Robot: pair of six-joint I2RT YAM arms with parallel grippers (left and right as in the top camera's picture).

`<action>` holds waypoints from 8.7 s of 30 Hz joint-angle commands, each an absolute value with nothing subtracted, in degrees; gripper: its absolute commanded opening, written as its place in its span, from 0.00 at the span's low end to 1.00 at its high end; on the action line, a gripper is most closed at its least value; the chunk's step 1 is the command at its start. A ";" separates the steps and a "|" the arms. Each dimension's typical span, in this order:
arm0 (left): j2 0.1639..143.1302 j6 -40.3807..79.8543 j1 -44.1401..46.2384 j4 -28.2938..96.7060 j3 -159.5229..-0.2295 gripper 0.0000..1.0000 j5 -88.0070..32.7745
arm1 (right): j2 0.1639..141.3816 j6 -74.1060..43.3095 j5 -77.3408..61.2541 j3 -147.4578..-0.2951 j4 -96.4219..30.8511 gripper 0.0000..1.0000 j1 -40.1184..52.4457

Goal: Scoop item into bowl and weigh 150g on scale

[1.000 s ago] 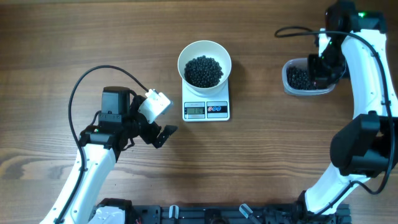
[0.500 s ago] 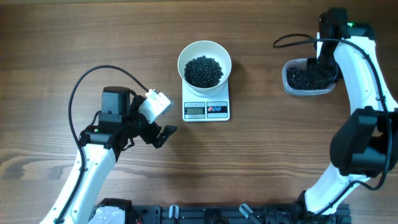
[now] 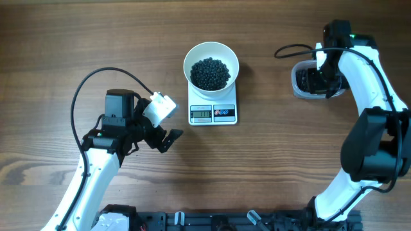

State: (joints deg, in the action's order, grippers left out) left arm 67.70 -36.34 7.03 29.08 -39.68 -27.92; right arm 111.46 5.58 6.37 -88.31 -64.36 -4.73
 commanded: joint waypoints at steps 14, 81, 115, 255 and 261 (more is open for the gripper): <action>67.18 -37.23 7.40 28.95 -39.09 1.00 -29.02 | 112.14 1.32 -10.13 -89.06 -66.92 0.04 -7.81; 67.18 -37.23 7.40 28.95 -39.09 1.00 -29.02 | 117.38 23.09 -50.59 -88.51 -72.73 0.04 -30.41; 67.18 -37.26 7.40 28.95 -39.09 1.00 -29.02 | 117.10 13.91 -63.55 -104.03 -75.48 0.04 -3.57; 67.18 -37.23 7.40 28.95 -39.09 1.00 -29.02 | 112.18 21.65 -36.86 -90.11 -73.69 0.04 -24.14; 67.18 -37.23 7.40 28.95 -39.09 1.00 -29.02 | 112.18 25.56 -48.25 -90.11 -75.79 0.04 -26.70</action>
